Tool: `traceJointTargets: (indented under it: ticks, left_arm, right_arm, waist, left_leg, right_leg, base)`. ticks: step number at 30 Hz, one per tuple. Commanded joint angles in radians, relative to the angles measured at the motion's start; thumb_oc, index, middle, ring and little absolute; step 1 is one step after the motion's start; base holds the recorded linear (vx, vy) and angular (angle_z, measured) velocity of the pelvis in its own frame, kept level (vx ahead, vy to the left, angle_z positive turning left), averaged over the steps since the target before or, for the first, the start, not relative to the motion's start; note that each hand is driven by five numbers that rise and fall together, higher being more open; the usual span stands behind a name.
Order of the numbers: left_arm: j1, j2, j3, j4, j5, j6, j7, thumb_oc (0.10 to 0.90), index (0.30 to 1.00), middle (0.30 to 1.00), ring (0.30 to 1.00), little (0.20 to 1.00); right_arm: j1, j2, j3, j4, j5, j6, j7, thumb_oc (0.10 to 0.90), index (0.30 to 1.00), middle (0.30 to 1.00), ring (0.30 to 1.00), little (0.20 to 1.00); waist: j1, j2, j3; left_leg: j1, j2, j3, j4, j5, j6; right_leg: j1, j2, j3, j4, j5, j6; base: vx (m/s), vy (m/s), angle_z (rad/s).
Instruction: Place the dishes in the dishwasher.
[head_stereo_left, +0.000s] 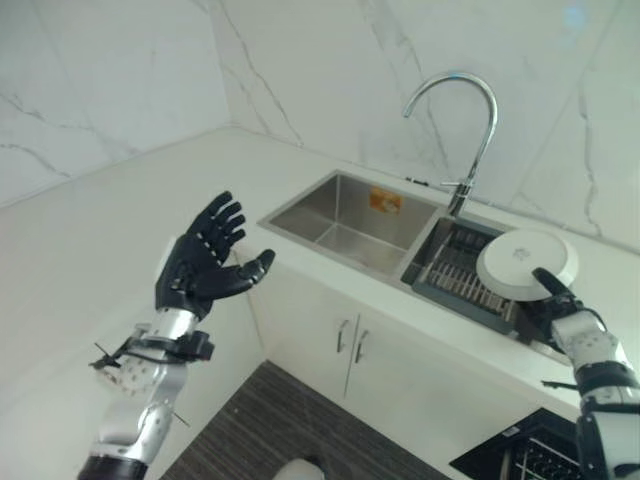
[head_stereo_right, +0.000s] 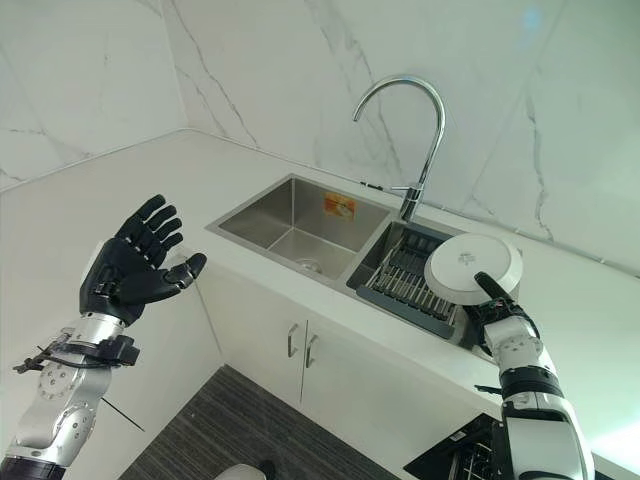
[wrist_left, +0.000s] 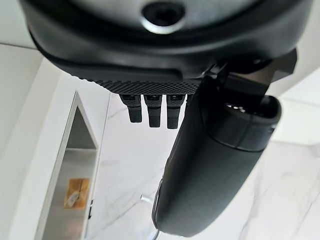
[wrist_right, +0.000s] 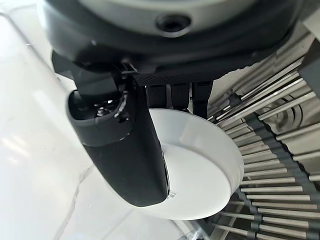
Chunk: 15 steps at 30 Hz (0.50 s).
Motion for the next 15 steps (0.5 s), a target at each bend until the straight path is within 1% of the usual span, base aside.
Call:
traceJointTargets:
  ticks: [1,5,10,12,14,15]
  left_arm:
    - [-0.071,0.036,0.065,-0.063,-0.017,-0.134,0.007,0.8,0.9,0.9,0.9,0.9]
    - [-0.07,0.03,0.057,-0.076,-0.005,-0.129,0.011,0.8,0.9,0.9,0.9,0.9]
    - [-0.067,0.027,0.05,-0.088,-0.006,-0.131,0.002,0.8,0.9,0.9,0.9,0.9]
    - [-0.063,0.026,0.046,-0.097,-0.006,-0.132,-0.015,0.8,0.9,0.9,0.9,0.9]
    - [-0.054,0.021,0.041,-0.109,-0.006,-0.143,-0.034,0.8,0.9,0.9,0.9,0.9]
    - [-0.054,0.02,0.04,-0.111,-0.004,-0.144,-0.034,0.8,0.9,0.9,0.9,0.9]
  right_arm:
    - [-0.167,-0.107,0.003,-0.087,-0.059,-0.123,0.071,0.4,0.3,0.3,0.3,0.3]
    - [-0.181,-0.124,0.025,-0.109,-0.138,-0.111,0.047,0.4,0.3,0.3,0.3,0.3]
    - [-0.193,-0.152,0.053,-0.169,-0.251,-0.129,0.051,0.4,0.3,0.3,0.3,0.3]
    - [-0.192,-0.158,0.065,-0.228,-0.32,-0.14,0.035,0.4,0.3,0.3,0.3,0.3]
    - [-0.183,-0.156,0.063,-0.329,-0.377,-0.165,0.035,0.4,0.3,0.3,0.3,0.3]
    - [-0.183,-0.156,0.064,-0.342,-0.384,-0.165,0.036,0.4,0.3,0.3,0.3,0.3]
  waist:
    - [0.009,-0.022,-0.053]
    - [0.004,-0.022,-0.05]
    - [-0.006,-0.023,-0.049]
    - [-0.012,-0.023,-0.047]
    - [-0.028,-0.021,-0.044]
    - [-0.031,-0.02,-0.044]
  left_leg:
    - [0.063,0.028,0.0,0.142,-0.208,-0.026]
    - [0.067,0.029,0.002,0.142,-0.208,-0.025]
    - [0.07,0.026,0.001,0.142,-0.211,-0.02]
    - [0.07,0.026,0.004,0.142,-0.211,-0.019]
    - [0.071,0.027,0.017,0.142,-0.214,-0.015]
    - [0.071,0.027,0.019,0.142,-0.215,-0.014]
  right_leg:
    - [0.075,0.01,0.021,-0.098,0.011,0.047]
    - [0.076,0.013,0.026,-0.098,0.011,0.046]
    - [0.073,0.02,0.042,-0.098,0.012,0.046]
    - [0.068,0.021,0.049,-0.098,0.014,0.048]
    - [0.062,0.023,0.064,-0.098,0.017,0.05]
    - [0.061,0.023,0.066,-0.098,0.017,0.05]
  base:
    - [-0.01,0.001,0.08]
    - [0.0,0.0,0.02]
    - [0.0,0.0,0.0]
    - [0.0,0.0,0.0]
    - [0.0,0.043,-0.09]
    - [-0.02,0.072,-0.19]
